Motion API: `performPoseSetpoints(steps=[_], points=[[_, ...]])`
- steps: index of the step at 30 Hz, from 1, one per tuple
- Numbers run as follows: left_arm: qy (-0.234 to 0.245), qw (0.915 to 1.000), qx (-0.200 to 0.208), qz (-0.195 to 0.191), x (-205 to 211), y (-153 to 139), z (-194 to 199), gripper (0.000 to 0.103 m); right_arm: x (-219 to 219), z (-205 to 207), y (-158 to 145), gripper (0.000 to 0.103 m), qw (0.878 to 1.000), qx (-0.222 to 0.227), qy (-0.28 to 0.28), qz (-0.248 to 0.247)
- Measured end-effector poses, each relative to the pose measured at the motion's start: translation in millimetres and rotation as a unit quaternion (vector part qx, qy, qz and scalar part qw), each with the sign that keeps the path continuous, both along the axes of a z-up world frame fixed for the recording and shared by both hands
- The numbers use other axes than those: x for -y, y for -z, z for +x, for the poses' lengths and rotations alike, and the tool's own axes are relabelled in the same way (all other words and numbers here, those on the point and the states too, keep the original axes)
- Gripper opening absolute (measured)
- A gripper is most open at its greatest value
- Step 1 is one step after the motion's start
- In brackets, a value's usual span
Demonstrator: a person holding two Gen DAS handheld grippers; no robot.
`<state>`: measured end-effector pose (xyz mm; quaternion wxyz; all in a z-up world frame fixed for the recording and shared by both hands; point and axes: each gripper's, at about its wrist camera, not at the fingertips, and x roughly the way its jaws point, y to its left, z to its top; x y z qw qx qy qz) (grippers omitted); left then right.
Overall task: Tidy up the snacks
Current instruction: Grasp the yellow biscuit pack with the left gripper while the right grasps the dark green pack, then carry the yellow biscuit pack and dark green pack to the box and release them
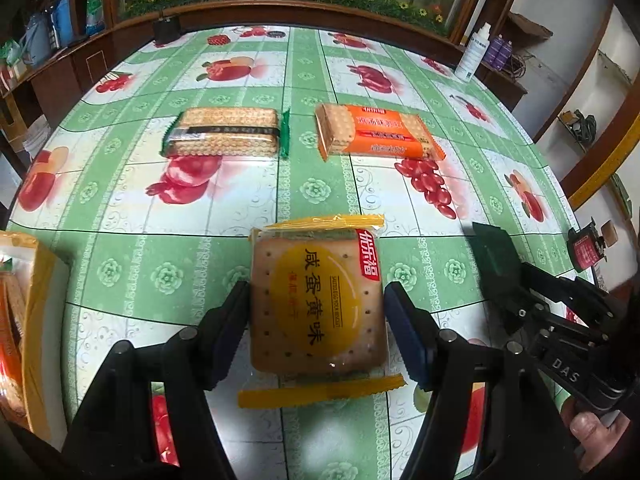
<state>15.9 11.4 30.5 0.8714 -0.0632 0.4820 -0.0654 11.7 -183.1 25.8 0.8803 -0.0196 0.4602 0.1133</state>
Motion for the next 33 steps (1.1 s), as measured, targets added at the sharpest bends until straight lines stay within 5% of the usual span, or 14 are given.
performPoseSetpoints(steps=[18,33], points=[[-0.023,0.9983,0.052,-0.006,-53,-50,-75,0.069,-81,-25,-39,0.044,0.992,0.045,-0.106,0.05],[-0.089,0.9915,0.09,0.031,-121,-70,-117,0.069,-167,-47,-50,0.044,0.977,0.057,-0.197,0.05]])
